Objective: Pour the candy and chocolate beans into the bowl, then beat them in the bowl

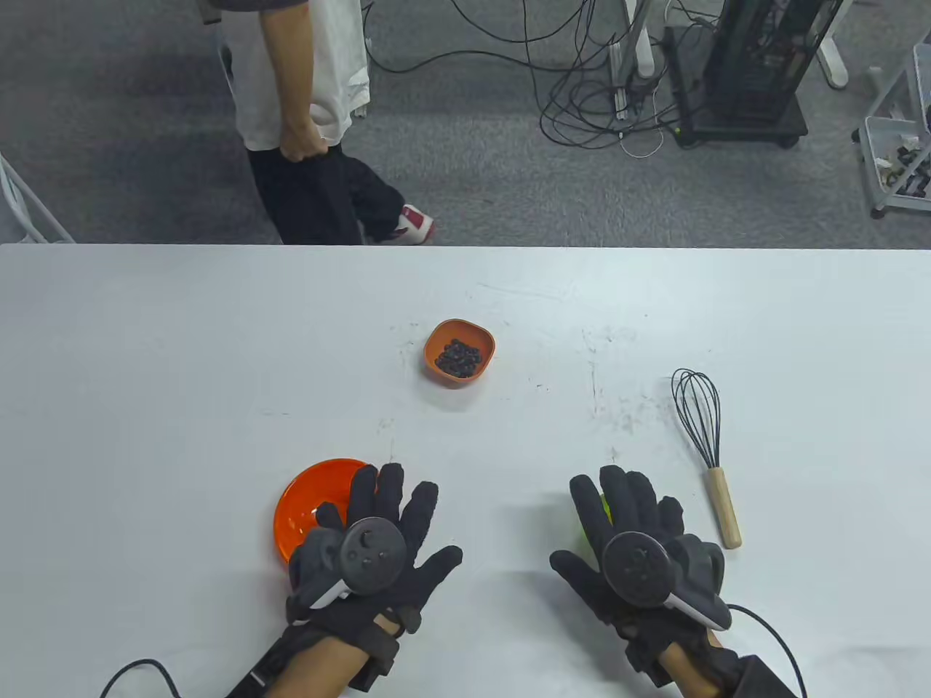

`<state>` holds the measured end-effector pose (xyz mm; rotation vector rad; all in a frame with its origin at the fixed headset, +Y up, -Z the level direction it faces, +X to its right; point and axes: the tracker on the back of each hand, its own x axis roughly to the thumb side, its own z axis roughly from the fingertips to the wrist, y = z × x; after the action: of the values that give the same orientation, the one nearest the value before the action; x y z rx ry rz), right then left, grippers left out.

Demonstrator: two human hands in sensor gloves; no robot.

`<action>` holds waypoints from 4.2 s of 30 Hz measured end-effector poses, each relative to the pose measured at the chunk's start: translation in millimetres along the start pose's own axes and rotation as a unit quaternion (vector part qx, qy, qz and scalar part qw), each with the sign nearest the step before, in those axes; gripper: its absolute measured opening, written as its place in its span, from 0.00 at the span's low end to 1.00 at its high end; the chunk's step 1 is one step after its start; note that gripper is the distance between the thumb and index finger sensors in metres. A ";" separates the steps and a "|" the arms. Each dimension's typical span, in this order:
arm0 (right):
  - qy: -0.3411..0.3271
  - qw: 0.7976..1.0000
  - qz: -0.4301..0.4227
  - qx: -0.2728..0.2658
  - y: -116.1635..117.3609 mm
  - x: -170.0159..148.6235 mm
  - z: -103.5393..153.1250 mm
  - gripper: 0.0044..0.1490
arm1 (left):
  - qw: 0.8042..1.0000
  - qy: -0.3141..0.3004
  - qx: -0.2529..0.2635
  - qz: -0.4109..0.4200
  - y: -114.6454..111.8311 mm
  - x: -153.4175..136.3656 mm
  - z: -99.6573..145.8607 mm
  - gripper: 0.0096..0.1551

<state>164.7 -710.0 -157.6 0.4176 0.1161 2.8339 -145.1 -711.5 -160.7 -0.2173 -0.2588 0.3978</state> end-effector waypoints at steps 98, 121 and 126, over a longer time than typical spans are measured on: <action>-0.002 0.995 -0.095 0.022 -14.7 -23.8 10.8 0.60 | 0.958 0.214 -0.034 0.189 -18.3 -44.4 -150.8 0.28; 0.011 0.996 -0.077 0.032 -11.8 -23.6 8.0 0.60 | 0.940 0.288 -0.109 0.148 49.7 -91.5 -225.6 0.46; 0.007 0.996 -0.074 0.044 -10.0 -21.7 8.4 0.60 | 0.929 0.289 -0.127 0.192 45.4 -96.0 -253.8 0.45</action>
<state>189.7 -706.2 -156.7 0.3909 0.2656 2.6927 -173.1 -749.7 -431.8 -0.6328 0.3257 0.6683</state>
